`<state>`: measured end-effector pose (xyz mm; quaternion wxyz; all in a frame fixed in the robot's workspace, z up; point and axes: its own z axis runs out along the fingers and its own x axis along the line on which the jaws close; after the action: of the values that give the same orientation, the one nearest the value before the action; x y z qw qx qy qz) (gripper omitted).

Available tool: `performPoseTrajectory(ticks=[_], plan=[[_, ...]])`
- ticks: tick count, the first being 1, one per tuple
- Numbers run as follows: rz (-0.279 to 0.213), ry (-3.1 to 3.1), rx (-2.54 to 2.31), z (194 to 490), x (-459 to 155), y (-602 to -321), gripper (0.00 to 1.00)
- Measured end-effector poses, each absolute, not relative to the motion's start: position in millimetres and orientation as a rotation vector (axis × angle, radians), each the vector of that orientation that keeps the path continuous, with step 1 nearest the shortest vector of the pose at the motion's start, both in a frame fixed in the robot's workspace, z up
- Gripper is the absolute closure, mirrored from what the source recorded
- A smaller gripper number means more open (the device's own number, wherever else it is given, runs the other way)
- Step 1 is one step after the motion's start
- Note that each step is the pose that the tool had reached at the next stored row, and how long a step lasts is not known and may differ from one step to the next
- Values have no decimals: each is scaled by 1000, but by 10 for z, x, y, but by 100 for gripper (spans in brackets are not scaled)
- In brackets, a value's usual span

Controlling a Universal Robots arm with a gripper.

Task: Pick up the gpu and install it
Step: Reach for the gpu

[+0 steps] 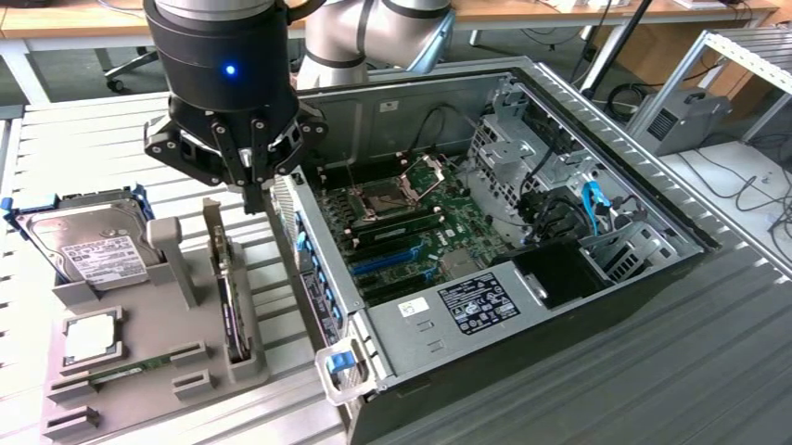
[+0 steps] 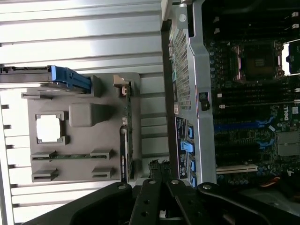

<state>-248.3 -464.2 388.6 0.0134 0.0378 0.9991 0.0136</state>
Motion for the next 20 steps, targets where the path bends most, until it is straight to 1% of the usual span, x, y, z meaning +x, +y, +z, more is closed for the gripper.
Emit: performPoseTrajectory(ticks=[20], plan=[[42, 3112, 118, 3882, -2486, -4755, 89]])
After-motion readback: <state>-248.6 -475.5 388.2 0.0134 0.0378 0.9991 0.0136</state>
